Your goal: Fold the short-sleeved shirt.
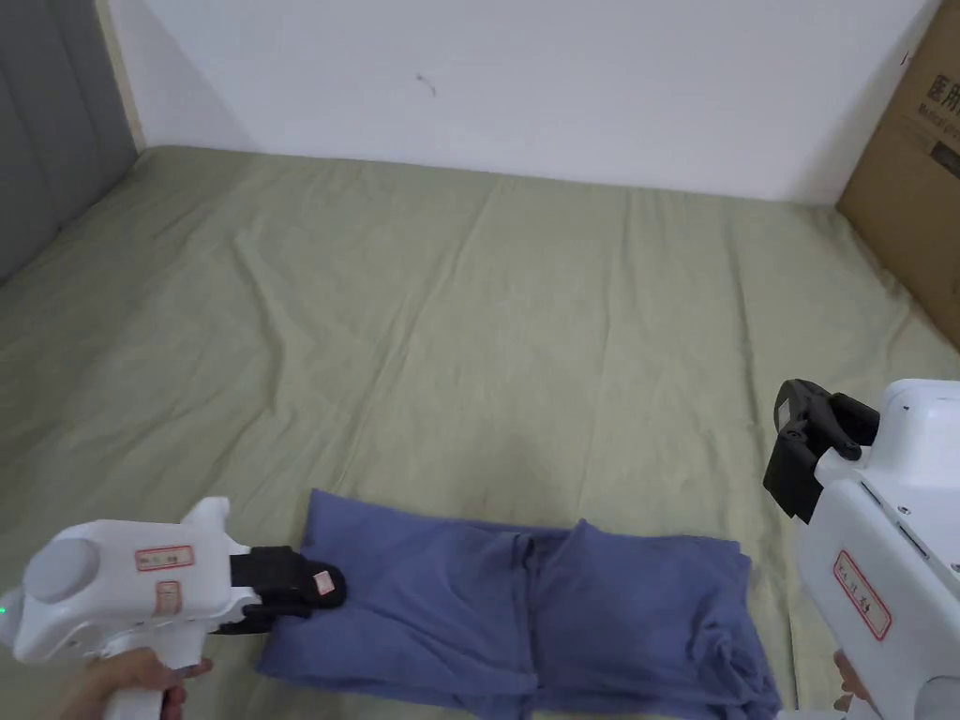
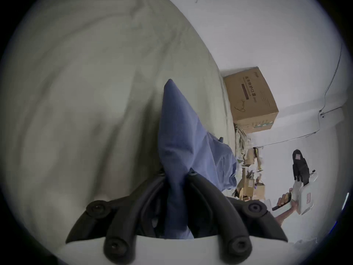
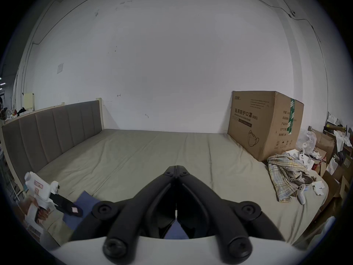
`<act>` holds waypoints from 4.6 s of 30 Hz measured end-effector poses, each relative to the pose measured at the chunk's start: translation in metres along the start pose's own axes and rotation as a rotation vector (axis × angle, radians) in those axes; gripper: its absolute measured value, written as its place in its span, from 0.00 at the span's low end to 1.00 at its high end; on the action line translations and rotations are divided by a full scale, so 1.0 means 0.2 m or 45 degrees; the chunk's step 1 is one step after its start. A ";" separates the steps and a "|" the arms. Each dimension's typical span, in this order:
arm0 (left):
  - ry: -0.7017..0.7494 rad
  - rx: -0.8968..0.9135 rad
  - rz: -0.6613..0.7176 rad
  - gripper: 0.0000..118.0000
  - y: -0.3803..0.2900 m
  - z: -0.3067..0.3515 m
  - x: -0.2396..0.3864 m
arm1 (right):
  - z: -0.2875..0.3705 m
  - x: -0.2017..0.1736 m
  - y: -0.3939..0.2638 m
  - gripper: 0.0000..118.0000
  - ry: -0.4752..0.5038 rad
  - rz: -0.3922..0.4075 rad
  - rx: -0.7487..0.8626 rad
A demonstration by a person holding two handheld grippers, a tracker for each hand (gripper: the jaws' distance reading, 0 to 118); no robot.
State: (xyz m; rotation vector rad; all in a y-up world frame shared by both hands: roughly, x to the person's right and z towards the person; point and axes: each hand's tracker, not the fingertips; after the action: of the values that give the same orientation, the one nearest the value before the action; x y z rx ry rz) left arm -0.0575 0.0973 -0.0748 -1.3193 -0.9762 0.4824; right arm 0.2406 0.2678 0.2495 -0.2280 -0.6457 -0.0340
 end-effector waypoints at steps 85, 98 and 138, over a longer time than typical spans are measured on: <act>0.009 -0.233 -0.610 0.00 -0.46 -0.76 1.20 | 0.17 0.46 -0.01 0.01 0.020 -0.092 -0.016; 0.060 0.045 -0.240 0.00 -0.41 -0.11 0.49 | -0.36 -0.03 -0.18 0.01 0.291 0.013 -0.657; -0.175 -0.271 -0.037 0.20 -0.15 -0.93 0.26 | -0.63 -0.03 -0.60 0.01 0.326 -0.224 -1.101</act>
State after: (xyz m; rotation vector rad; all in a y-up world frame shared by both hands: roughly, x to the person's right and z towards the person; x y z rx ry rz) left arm 0.1147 0.0232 -0.0203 -1.4744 -1.1846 0.4615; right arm 0.2987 0.1225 0.1717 -0.9832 -0.3595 -0.5103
